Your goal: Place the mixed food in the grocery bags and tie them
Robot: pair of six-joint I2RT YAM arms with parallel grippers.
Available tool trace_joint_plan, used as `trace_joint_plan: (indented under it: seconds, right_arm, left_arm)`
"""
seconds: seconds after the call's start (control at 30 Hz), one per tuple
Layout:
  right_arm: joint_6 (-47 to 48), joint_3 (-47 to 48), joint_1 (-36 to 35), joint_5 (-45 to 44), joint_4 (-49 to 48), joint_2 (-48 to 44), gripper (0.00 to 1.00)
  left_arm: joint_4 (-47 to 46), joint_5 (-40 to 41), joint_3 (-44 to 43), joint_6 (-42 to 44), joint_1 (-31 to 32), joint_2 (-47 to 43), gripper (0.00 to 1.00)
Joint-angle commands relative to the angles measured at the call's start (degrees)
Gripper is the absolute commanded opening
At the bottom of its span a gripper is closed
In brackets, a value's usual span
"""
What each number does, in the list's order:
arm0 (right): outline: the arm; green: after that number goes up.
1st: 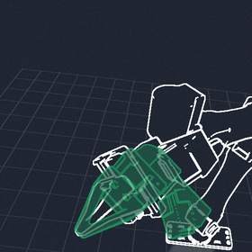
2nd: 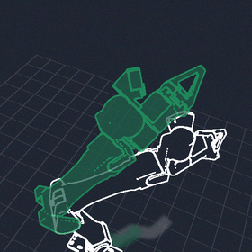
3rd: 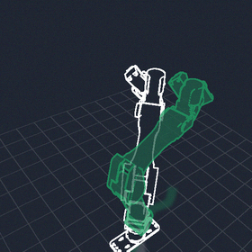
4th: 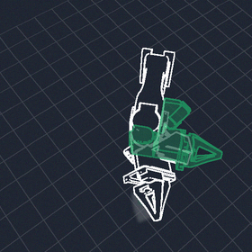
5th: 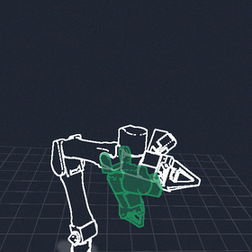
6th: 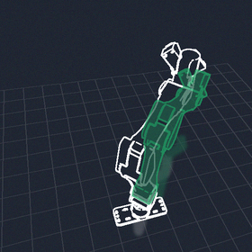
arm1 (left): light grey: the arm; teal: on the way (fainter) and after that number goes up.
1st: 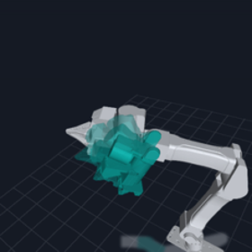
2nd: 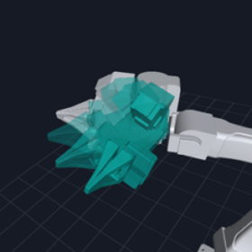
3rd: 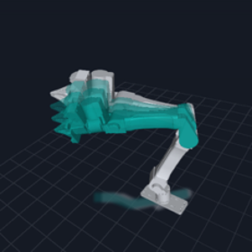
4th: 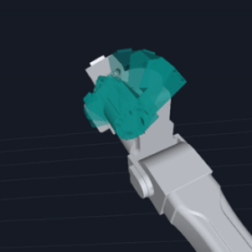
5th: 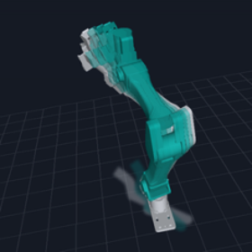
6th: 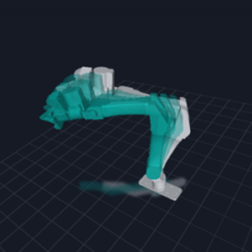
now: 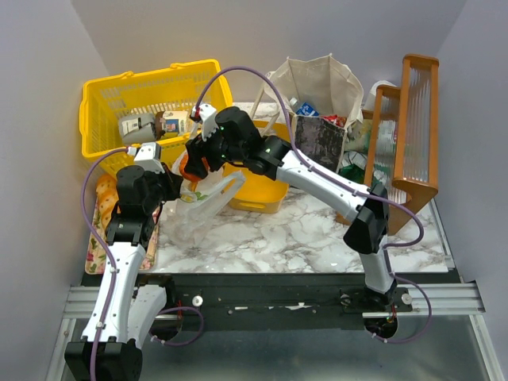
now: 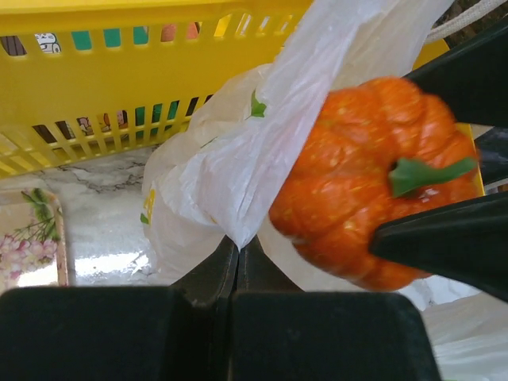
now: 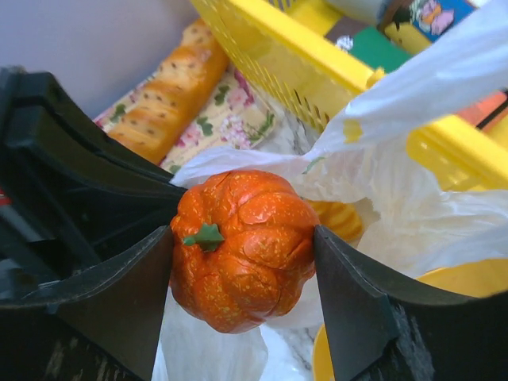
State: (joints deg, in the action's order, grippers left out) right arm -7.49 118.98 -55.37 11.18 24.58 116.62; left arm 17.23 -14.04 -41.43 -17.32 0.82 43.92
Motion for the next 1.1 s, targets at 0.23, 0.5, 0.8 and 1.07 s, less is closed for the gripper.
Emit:
trace_joint_plan:
  seconds: [0.23, 0.5, 0.8, 1.07]
  right_arm:
    - [1.2, 8.3, -0.7, -10.1, 9.3, 6.2, 0.48]
    - [1.9, 5.7, -0.7, -4.2, 6.8, 1.1, 0.82]
    - [-0.8, -7.8, 4.9, -2.8, -0.3, -17.3, 0.67]
    - [-2.3, -8.1, 14.2, -7.6, 8.8, -7.6, 0.6]
  left_arm:
    - [-1.6, -1.9, 0.6, 0.6, -0.3, -0.9, 0.0]
    - [-1.4, -1.2, 0.6, 0.6, -0.3, -0.8, 0.0]
    - [1.3, 9.6, -0.1, 0.4, -0.3, -0.7, 0.0]
    - [1.5, 9.5, 0.2, 0.4, -0.3, -1.1, 0.0]
